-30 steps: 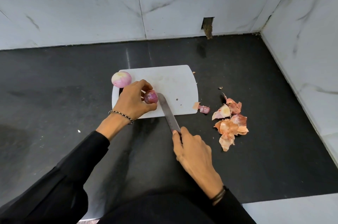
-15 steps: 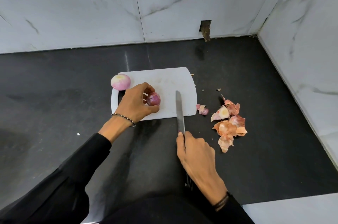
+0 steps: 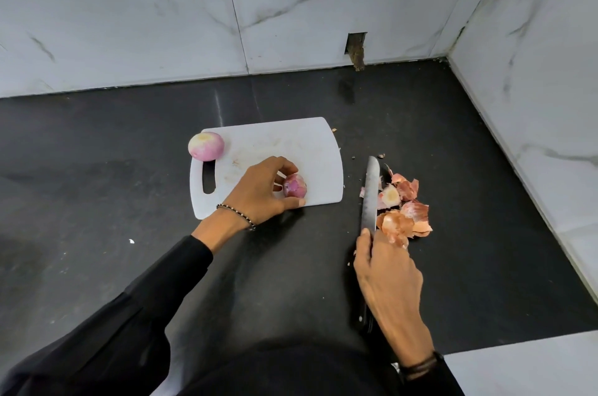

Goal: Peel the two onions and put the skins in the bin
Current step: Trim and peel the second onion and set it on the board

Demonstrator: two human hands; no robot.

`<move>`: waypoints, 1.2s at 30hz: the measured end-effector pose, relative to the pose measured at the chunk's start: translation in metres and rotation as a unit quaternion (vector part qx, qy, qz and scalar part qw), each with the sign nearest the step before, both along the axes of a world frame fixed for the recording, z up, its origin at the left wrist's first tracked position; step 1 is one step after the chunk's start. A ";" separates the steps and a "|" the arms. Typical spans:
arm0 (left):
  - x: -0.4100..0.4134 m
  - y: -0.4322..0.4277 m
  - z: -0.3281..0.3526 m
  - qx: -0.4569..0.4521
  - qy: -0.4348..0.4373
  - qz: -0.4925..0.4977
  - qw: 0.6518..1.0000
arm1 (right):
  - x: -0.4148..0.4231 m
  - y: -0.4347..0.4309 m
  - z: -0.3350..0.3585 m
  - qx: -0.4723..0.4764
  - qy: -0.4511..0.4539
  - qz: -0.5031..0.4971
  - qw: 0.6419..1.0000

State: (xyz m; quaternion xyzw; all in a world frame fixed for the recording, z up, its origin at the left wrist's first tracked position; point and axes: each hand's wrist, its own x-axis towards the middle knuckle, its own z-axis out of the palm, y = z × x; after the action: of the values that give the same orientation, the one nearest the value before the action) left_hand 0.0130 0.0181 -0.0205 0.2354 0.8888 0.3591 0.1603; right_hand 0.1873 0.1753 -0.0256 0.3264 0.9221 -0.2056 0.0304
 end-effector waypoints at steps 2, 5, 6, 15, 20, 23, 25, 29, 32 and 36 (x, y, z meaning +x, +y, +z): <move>-0.001 0.006 -0.001 -0.002 0.006 -0.020 1.000 | 0.001 -0.002 -0.005 -0.073 0.048 0.009 0.996; -0.002 0.013 -0.003 0.002 0.014 -0.026 1.000 | -0.002 -0.006 -0.008 -0.186 0.116 0.005 0.976; -0.002 0.014 -0.004 0.003 0.020 -0.024 0.999 | -0.003 -0.007 -0.006 -0.207 0.126 0.010 0.970; 0.002 0.019 -0.009 0.014 0.028 -0.010 0.999 | -0.012 -0.018 0.009 -0.253 0.138 0.062 0.956; 0.005 0.017 -0.008 0.019 0.016 -0.001 1.000 | -0.013 -0.022 0.012 -0.235 0.140 0.081 0.958; 0.005 0.016 -0.008 0.014 0.003 0.005 1.000 | -0.014 -0.026 0.012 -0.227 0.129 0.094 0.961; 0.005 0.016 -0.007 0.011 -0.001 0.008 1.000 | -0.014 -0.029 0.012 -0.218 0.118 0.104 0.963; 0.006 0.017 -0.005 0.014 0.003 0.009 1.000 | -0.016 -0.032 0.015 -0.209 0.092 0.110 0.967; 0.006 0.018 -0.006 0.013 0.003 0.011 1.000 | -0.020 -0.031 0.019 -0.209 0.055 0.115 0.970; 0.006 0.020 -0.010 0.004 0.008 0.022 1.000 | -0.029 -0.035 0.021 -0.195 0.004 0.121 0.973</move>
State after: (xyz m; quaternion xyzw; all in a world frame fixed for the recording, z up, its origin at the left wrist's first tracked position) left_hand 0.0194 0.0383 -0.0307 0.2192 0.8936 0.3643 0.1439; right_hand 0.1582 0.1407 -0.0044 0.1996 0.8971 -0.3774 0.1139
